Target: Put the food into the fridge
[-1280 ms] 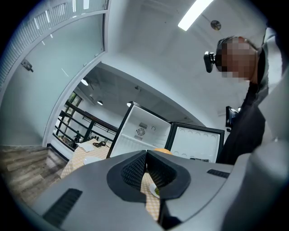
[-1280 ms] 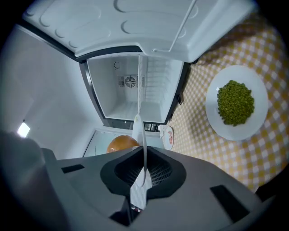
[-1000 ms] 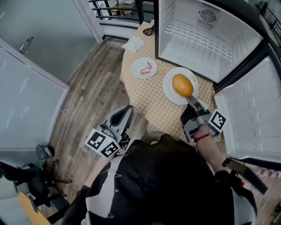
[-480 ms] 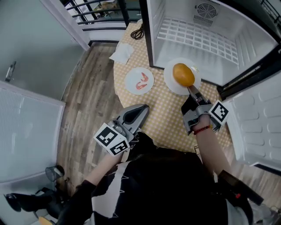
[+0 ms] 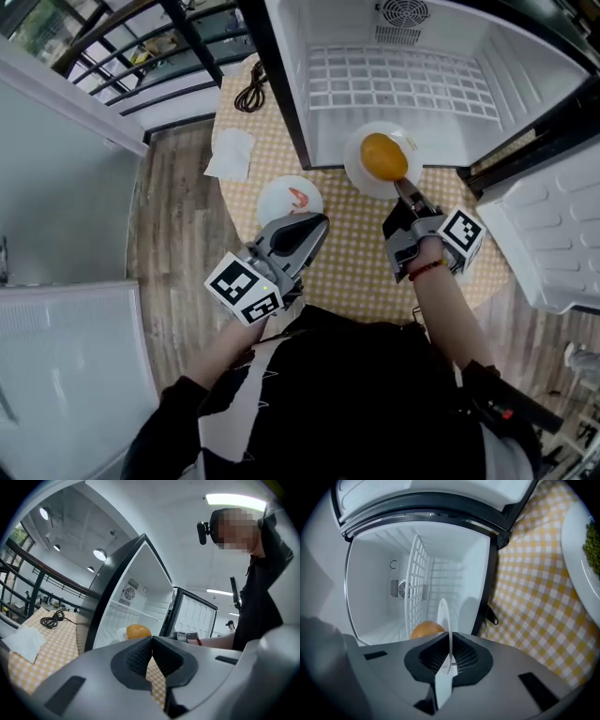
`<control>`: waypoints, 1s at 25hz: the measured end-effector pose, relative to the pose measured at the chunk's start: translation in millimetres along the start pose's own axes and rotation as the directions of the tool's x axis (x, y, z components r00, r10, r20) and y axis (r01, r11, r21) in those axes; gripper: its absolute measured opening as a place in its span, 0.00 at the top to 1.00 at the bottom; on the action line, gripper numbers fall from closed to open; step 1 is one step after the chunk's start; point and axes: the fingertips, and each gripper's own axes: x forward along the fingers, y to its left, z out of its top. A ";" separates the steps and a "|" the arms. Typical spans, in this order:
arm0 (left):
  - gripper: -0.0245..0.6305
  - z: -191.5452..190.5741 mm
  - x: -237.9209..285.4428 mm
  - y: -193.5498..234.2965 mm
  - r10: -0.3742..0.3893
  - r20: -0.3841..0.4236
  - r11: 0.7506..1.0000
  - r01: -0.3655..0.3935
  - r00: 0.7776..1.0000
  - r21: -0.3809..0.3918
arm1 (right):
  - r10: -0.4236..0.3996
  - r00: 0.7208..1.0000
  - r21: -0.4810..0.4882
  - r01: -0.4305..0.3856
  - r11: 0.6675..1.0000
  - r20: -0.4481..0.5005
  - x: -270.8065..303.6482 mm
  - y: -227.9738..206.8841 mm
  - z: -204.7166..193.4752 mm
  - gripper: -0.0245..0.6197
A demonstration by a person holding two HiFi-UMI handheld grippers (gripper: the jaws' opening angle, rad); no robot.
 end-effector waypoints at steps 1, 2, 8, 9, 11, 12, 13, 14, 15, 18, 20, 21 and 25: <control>0.94 0.9 3.0 3.9 -0.022 -0.004 1.000 0.022 1.000 -0.002 | -0.007 1.000 -0.001 0.007 1.000 0.018 1.6 0.2 0.3 0.92; 0.94 1.2 6.1 6.8 -0.045 -0.009 0.999 0.045 0.999 -0.005 | -0.012 0.999 0.003 0.012 1.000 0.040 2.8 -0.6 1.7 0.92; 0.94 -0.2 16.8 15.6 -0.183 -0.043 0.983 0.182 0.982 -0.020 | -0.065 0.989 0.014 0.064 0.998 0.136 17.4 -2.5 6.6 0.92; 0.94 0.8 17.0 18.2 -0.200 -0.044 0.980 0.199 0.979 -0.022 | -0.076 0.986 0.013 0.075 0.997 0.146 21.6 -2.9 6.4 0.92; 0.94 3.7 16.8 24.5 -0.226 -0.040 0.974 0.225 0.973 -0.026 | -0.092 0.983 0.012 0.091 0.996 0.161 30.4 -1.9 4.4 0.92; 0.94 5.0 16.8 27.4 -0.234 -0.036 0.972 0.234 0.971 -0.027 | -0.095 0.982 0.007 0.096 0.995 0.163 34.5 -0.3 2.7 0.92; 0.94 5.8 17.1 29.2 -0.241 -0.031 0.970 0.240 0.970 -0.027 | -0.097 0.982 -0.003 0.099 0.995 0.163 37.9 1.6 1.2 0.92; 0.94 5.8 17.7 30.2 -0.246 -0.027 0.969 0.245 0.969 -0.025 | -0.098 0.982 -0.014 0.102 0.995 0.161 40.9 3.4 0.1 0.92; 0.94 5.3 18.3 30.8 -0.249 -0.024 0.968 0.248 0.968 -0.023 | -0.097 0.983 -0.021 0.102 0.995 0.158 43.9 4.7 -0.6 0.92; 0.94 2.9 19.2 33.4 -0.253 -0.020 0.967 0.253 0.967 -0.019 | -0.103 0.984 -0.023 0.107 0.994 0.148 54.0 5.1 -2.1 0.92; 0.94 1.4 20.4 35.2 -0.257 -0.019 0.966 0.257 0.966 -0.017 | -0.121 0.982 -0.037 0.127 0.991 0.143 59.5 3.5 -1.2 0.92; 0.94 1.0 21.2 36.1 -0.259 -0.017 0.966 0.258 0.966 -0.018 | -0.129 0.982 -0.047 0.137 0.989 0.139 61.9 3.1 -0.5 0.92; 0.94 3.1 24.0 41.4 -0.252 0.000 0.967 0.252 0.968 -0.030 | -0.154 0.981 -0.077 0.163 0.984 0.115 71.5 3.8 1.5 0.92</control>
